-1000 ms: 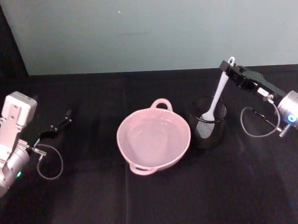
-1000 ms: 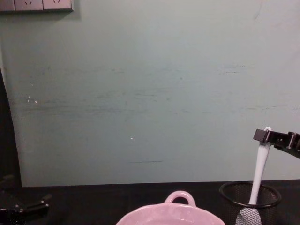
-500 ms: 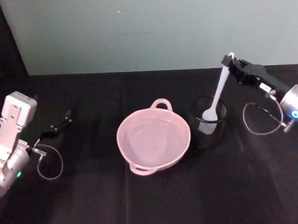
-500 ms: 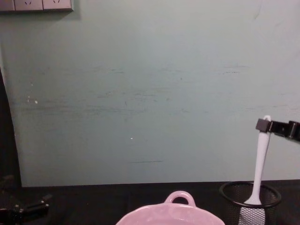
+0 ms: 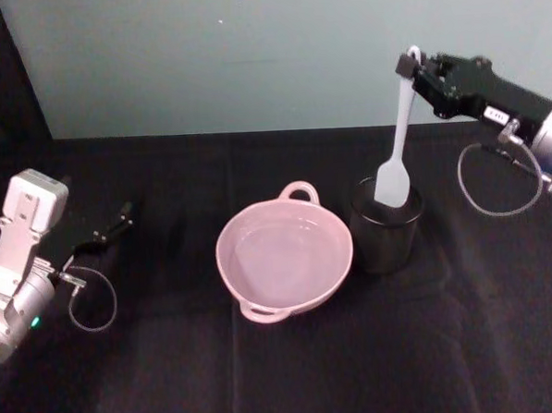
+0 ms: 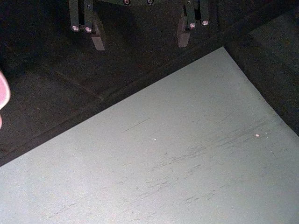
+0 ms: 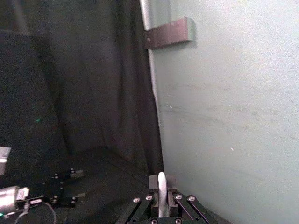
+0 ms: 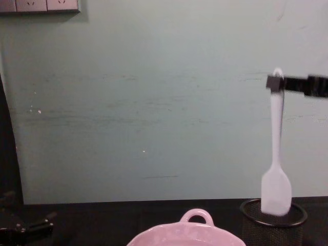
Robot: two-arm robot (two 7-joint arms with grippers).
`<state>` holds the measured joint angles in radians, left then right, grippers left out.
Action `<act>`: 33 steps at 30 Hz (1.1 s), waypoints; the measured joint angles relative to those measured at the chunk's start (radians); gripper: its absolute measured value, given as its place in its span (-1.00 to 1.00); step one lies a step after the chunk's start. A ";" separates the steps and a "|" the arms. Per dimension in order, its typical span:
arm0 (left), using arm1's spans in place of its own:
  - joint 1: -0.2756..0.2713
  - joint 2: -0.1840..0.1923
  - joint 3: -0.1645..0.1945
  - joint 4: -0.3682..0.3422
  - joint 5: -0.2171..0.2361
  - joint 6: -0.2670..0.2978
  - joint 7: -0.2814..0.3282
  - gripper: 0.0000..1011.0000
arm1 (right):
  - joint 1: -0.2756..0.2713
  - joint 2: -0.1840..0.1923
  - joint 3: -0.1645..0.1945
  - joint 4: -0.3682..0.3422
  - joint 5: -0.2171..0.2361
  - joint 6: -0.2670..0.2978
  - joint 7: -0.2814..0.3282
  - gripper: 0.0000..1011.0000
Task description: Use the one hand to pick up the spoon and stir the clear water in the bowl.
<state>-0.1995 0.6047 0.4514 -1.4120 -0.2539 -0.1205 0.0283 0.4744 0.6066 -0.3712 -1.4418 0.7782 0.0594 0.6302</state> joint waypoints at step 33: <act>0.000 0.000 0.000 0.000 0.000 0.000 0.000 1.00 | 0.046 0.033 -0.008 -0.107 0.005 0.049 -0.030 -0.78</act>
<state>-0.1995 0.6047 0.4514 -1.4120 -0.2539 -0.1205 0.0283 0.5208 0.6399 -0.3791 -1.5490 0.7837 0.1079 0.6002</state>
